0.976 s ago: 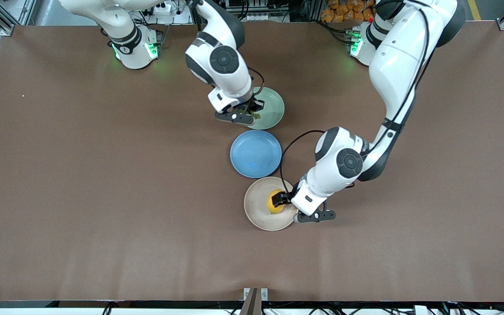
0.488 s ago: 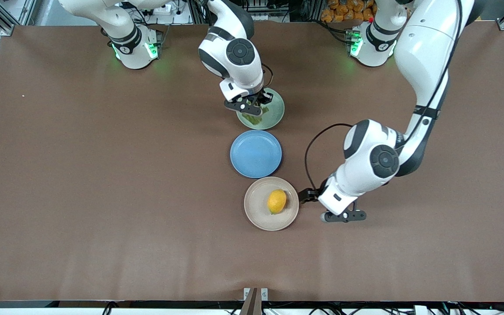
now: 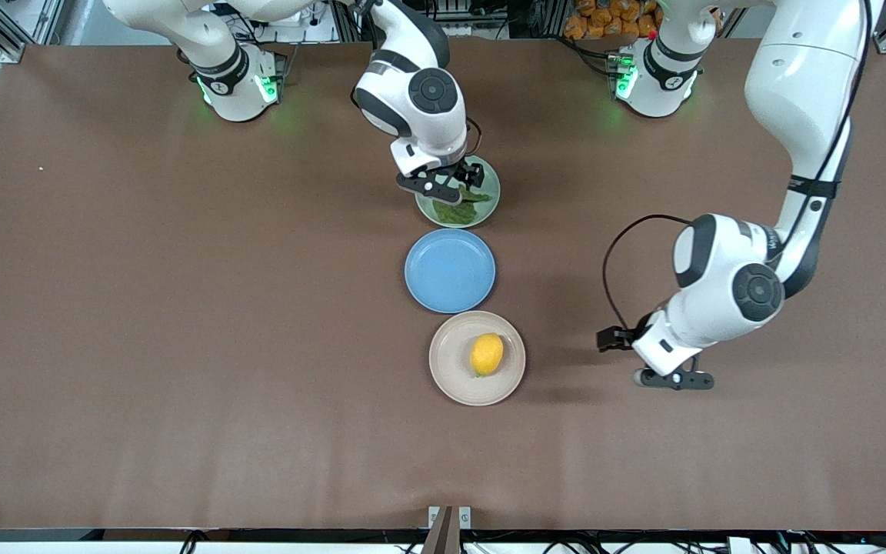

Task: Place lemon and lettuce in plates
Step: 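Release the lettuce onto the green plate while the left gripper withdraws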

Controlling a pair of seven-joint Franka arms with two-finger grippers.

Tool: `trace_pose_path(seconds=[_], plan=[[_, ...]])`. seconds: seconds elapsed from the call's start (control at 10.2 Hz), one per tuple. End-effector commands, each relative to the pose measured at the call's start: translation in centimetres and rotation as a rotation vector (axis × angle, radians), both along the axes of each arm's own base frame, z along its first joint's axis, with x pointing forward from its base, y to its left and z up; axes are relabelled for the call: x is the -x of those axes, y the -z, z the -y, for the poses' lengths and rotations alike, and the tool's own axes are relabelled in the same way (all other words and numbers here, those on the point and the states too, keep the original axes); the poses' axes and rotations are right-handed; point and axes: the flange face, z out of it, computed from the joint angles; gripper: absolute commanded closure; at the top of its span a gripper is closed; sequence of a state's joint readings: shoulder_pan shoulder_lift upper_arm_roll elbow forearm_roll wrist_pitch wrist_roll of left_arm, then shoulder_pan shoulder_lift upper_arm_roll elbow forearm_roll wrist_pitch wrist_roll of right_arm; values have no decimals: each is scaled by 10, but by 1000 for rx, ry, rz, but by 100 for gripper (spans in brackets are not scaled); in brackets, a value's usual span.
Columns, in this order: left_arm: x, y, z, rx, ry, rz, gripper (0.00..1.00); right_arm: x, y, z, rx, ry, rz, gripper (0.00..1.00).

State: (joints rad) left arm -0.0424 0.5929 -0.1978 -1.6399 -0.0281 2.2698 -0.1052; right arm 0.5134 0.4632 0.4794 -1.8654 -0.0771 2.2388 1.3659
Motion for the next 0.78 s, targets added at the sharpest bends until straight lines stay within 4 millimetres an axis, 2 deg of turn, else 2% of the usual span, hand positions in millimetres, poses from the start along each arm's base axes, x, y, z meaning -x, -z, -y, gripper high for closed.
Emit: trace_pose_path(seconds=[0.0,0.1,0.29,0.49,0.68], plan=[[9,-5,-44,-65,45,4,0,-37,-3,23,-3,-2,27,0],[9,-4,-52,-84,49,5,0,-54,-2,37,-2,-15,35,0],[9,-14,-68,-108,43,21,0,-87,1,71,11,-27,54,0],[11,-31,-82,-146,62,16,0,-127,2,118,21,-49,66,0],[15,-57,-89,-164,59,1,0,-151,8,159,40,-56,69,0]])
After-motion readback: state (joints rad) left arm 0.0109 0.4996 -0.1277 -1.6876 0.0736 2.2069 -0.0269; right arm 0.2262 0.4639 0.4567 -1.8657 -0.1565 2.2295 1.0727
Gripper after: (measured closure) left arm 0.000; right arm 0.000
